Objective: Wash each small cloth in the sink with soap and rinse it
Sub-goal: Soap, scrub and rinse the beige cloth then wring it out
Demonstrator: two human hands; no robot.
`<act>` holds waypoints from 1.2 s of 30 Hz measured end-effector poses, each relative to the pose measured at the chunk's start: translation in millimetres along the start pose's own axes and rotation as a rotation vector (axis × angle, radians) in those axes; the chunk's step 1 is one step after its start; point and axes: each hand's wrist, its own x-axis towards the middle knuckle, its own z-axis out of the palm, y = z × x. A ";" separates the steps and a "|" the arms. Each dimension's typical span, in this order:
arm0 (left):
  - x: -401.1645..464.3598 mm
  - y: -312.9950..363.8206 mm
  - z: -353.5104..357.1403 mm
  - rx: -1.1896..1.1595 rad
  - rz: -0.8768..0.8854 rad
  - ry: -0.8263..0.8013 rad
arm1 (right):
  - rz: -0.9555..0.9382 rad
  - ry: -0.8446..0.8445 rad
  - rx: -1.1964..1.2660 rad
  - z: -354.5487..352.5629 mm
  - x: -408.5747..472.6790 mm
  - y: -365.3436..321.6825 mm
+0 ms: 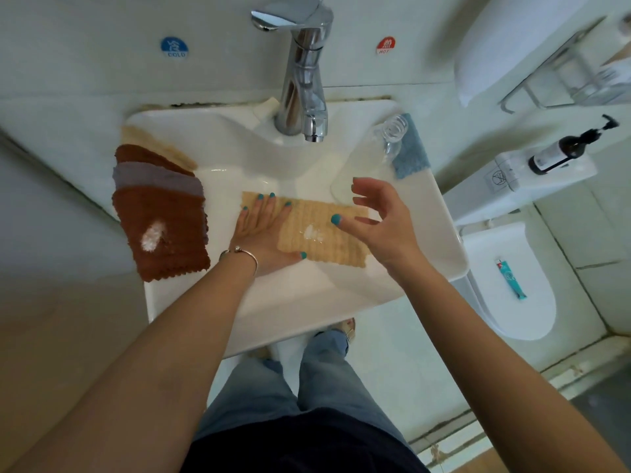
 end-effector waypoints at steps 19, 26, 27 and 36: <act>-9.3 2.0 0.7 -0.051 -0.002 0.089 | -0.650 -0.351 -0.508 44.5 130.2 -178.6; -6.2 -0.3 2.8 -0.059 -0.003 0.080 | -0.496 -0.438 -0.360 58.2 149.1 -173.9; -6.2 -0.5 3.4 -0.055 -0.001 0.085 | -0.487 -0.439 -0.348 58.4 148.8 -174.7; -8.1 -0.2 1.8 -0.068 0.015 0.075 | -0.444 -0.494 -0.163 51.5 149.4 -181.4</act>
